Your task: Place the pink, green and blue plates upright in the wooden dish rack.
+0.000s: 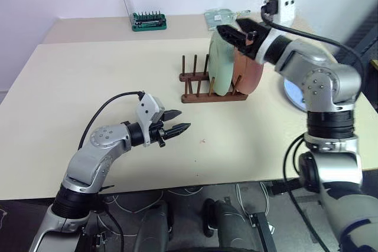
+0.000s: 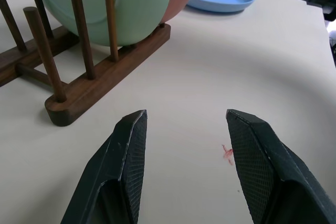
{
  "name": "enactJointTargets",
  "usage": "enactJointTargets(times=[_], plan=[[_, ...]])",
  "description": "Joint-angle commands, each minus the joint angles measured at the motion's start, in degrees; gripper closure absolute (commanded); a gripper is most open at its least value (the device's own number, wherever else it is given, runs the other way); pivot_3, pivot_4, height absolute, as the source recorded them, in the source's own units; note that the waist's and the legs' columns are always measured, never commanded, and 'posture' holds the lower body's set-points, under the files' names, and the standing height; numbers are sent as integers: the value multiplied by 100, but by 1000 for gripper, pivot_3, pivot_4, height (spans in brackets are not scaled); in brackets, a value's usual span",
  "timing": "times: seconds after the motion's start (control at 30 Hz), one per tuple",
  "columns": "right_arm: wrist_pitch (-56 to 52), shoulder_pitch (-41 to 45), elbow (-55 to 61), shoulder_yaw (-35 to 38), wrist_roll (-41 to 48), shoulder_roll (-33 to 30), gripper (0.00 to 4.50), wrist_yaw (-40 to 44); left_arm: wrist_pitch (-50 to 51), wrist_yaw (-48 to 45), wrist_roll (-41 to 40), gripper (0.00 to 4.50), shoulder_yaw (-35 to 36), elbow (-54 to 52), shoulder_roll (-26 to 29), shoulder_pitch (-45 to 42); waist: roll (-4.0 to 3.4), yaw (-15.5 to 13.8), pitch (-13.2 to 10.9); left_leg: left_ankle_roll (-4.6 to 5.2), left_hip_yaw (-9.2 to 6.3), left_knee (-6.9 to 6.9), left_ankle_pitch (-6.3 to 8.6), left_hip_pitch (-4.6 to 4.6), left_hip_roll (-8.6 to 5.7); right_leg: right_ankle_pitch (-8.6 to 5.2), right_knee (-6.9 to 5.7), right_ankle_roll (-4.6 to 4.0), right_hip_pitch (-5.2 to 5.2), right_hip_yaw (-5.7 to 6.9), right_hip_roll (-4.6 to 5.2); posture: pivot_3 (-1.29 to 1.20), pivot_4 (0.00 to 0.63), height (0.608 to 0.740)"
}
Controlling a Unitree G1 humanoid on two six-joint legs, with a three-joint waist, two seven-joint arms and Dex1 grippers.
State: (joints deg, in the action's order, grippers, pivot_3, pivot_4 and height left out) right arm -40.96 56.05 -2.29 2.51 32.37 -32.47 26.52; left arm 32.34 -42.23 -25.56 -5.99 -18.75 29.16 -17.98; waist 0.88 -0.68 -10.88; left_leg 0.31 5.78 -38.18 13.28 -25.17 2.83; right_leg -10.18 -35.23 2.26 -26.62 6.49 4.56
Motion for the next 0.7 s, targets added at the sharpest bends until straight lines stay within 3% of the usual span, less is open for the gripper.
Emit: enactJointTargets(times=[0.03, 0.17, 0.3, 0.37, 0.5, 0.7], plan=[[604, -15, 340, 445, -149, -570, 999, 635, -37, -16, -13, 2044, 18, -175, -15, -13, 0, -1, 0, 1, 0, 0, 1, 0, 0, 0, 1, 0, -1, 0, 0, 0, 150, 730], [1096, -887, -192, 624, -807, -1973, 999, 1511, 1, -94, -48, 2044, -19, -193, 6, 1, 3, -84, 2, 1, -5, -1, 1, -4, -4, -4, 9, -1, 6, 5, 1, 0, 150, 730], [1535, -2057, -359, 309, -1207, -2582, 999, 2311, -31, -196, -33, 2044, -114, -129, -31, -59, 2, -82, 1, 11, 6, -4, 7, 0, -8, -16, 17, -14, 9, 0, 11, 0, 150, 730], [1759, -2277, -539, 171, -1488, -2579, 999, 2363, -55, -238, -15, 2044, -140, -77, -50, -94, -5, -3, -1, 11, 5, -4, 7, 6, -8, -15, 13, -14, 10, -4, 4, 0, 150, 730], [2010, -2297, -1951, -284, -2473, -2301, 999, 1559, -124, -288, 96, 2044, -231, 51, -51, -266, -14, 23, -4, 10, 8, -6, 6, 12, -10, -13, 1, -14, 5, -10, -3, 0, 150, 730], [2328, -2040, -3117, -380, -2868, -1918, 999, 1377, -78, -315, 76, 2044, -173, -27, -11, -158, -16, 12, -3, 10, 12, -4, 6, 11, -11, -11, 4, -11, 4, -13, -3, 0, 150, 730]])
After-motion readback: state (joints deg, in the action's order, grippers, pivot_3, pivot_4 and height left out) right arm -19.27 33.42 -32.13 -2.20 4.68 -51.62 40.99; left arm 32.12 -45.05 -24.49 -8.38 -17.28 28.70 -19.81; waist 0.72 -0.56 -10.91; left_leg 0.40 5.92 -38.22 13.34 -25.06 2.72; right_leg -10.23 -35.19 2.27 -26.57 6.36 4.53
